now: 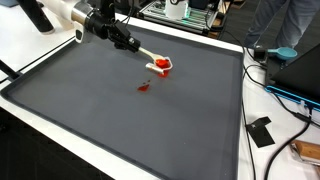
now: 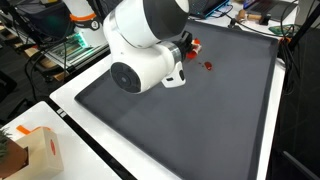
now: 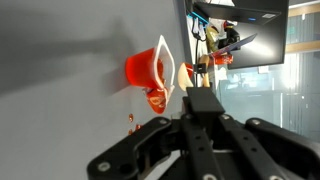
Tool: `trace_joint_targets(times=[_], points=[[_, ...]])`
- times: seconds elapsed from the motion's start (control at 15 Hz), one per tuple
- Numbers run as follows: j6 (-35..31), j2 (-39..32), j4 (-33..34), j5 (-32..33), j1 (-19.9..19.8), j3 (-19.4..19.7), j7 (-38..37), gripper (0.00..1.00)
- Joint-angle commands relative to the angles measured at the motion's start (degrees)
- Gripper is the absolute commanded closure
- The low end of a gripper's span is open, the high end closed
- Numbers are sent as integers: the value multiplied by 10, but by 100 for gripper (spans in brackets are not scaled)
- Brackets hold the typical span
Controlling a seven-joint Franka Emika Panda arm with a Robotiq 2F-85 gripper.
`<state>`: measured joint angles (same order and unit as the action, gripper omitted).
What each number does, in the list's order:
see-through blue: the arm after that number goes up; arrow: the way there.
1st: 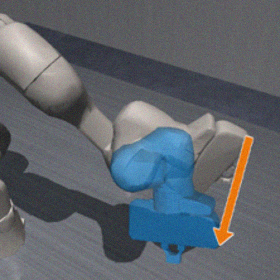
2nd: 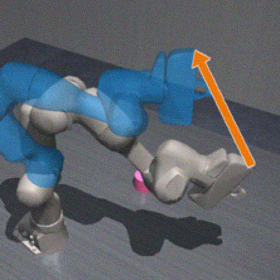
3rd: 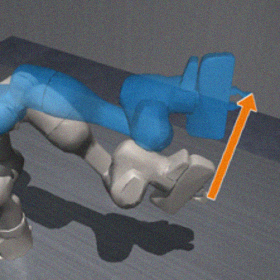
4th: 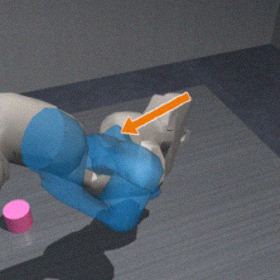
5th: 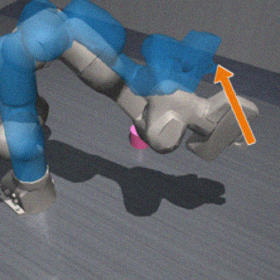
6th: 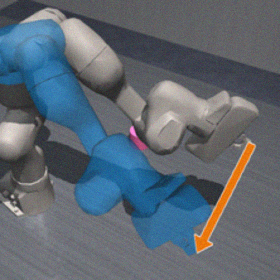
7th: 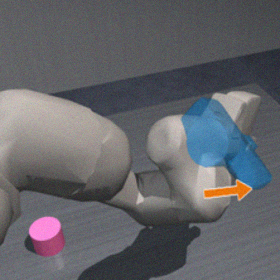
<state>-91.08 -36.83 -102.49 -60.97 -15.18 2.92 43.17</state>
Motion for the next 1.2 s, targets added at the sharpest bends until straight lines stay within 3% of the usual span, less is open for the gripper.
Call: trace_joint_targets(times=[0.0,1.13], points=[[25,8,7,-17,-8,4,10,97],[76,86,54,-36,-13,26,-68,97]])
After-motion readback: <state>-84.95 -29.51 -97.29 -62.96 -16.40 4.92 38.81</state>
